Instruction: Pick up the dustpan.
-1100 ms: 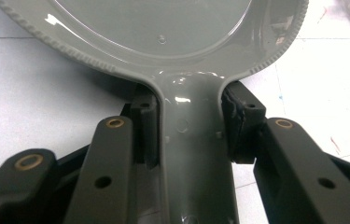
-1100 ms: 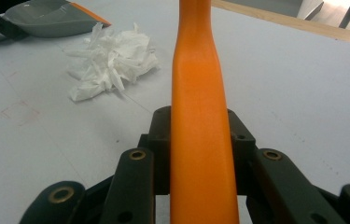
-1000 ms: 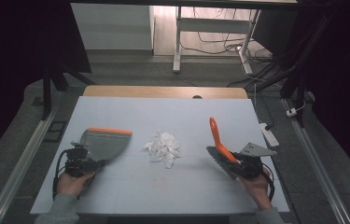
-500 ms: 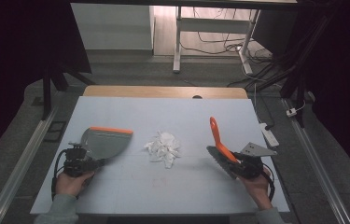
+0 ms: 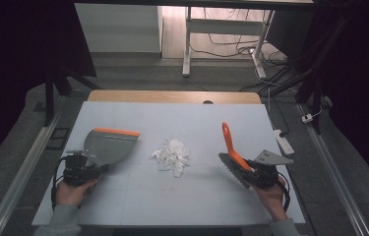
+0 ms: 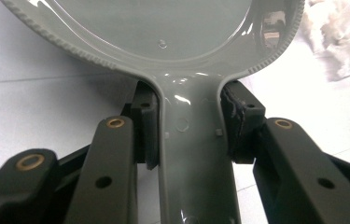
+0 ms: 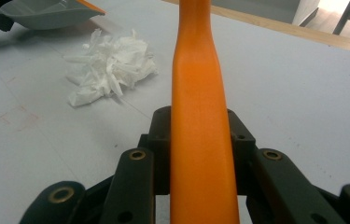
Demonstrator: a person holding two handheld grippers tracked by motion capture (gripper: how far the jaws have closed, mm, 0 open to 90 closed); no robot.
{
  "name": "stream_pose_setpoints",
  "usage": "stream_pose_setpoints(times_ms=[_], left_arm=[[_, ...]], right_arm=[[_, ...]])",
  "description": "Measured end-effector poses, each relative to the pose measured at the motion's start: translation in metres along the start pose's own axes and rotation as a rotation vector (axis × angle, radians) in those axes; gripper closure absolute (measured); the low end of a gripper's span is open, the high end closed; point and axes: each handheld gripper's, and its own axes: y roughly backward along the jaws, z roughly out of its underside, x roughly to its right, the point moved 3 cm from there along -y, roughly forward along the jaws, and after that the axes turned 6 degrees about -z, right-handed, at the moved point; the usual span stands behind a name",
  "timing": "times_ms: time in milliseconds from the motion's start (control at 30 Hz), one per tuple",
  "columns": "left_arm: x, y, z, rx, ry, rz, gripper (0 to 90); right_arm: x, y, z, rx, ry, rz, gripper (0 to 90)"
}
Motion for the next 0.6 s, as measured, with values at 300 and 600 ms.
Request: stream_pose_setpoints(times_ms=[300, 600], left_arm=[[-0.002, 0.009, -0.002, 0.070, -0.016, 0.013, 61.8], [-0.011, 0.014, -0.004, 0.105, -0.062, 0.062, 61.8]], right_arm=[[0.000, 0.000, -0.001, 0.005, 0.004, 0.003, 69.9], [-0.001, 0.003, -0.006, 0.047, -0.027, -0.016, 69.8]])
